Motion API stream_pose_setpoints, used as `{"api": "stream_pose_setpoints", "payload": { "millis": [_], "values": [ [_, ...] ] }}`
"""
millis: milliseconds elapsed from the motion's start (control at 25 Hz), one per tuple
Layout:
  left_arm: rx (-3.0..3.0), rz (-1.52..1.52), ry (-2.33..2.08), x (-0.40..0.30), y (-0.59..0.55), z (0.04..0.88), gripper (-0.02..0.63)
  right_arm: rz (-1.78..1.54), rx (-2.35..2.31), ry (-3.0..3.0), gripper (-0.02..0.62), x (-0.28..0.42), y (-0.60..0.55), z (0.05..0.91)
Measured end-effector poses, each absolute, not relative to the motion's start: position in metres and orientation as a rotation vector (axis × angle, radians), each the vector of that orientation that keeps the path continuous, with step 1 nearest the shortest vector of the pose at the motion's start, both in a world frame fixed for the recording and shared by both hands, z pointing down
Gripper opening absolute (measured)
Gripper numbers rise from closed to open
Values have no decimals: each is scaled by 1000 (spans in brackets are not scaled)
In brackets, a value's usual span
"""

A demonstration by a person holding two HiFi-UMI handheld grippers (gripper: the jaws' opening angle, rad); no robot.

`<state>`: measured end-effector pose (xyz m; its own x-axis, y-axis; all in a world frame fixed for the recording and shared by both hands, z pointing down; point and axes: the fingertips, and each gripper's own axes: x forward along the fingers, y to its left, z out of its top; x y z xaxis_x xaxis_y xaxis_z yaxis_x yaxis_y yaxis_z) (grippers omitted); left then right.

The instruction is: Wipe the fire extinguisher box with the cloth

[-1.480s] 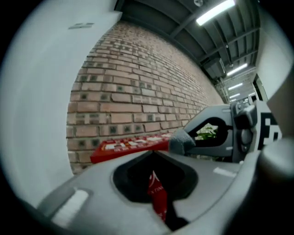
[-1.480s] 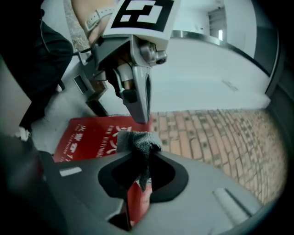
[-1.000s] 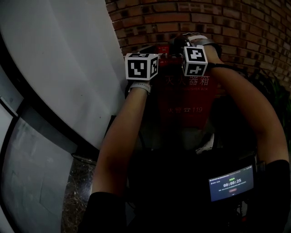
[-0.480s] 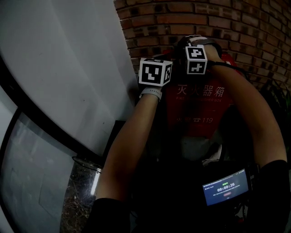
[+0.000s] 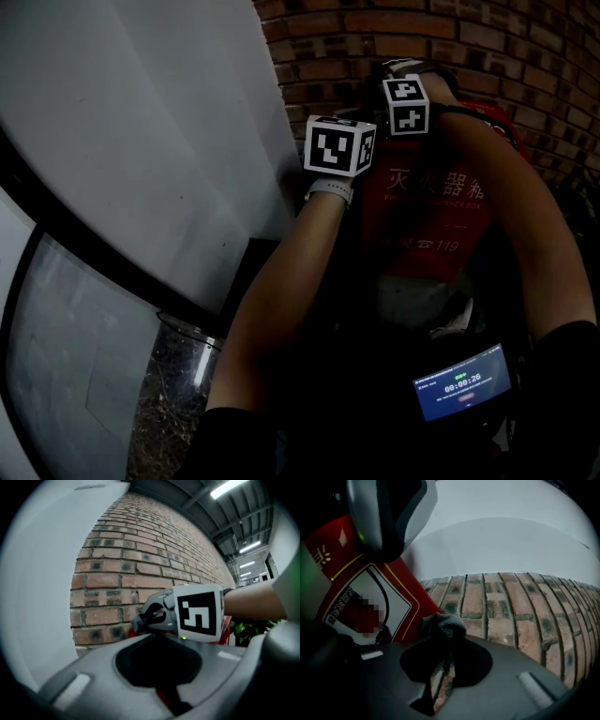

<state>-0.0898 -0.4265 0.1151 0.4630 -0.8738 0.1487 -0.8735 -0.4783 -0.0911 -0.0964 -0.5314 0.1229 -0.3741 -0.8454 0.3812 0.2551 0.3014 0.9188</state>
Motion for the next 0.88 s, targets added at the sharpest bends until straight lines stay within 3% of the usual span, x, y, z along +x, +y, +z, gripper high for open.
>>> {"api": "stream_pose_setpoints", "payload": {
  "millis": [400,880],
  "values": [
    [-2616,-287,1638,-92,-428,118,3,-1279,529,-1476,35,-96,-532,131],
    [-2516,-324,1728,-87,-415,105,2,-1214,537,-1432,35,-35,-524,132]
  ]
}}
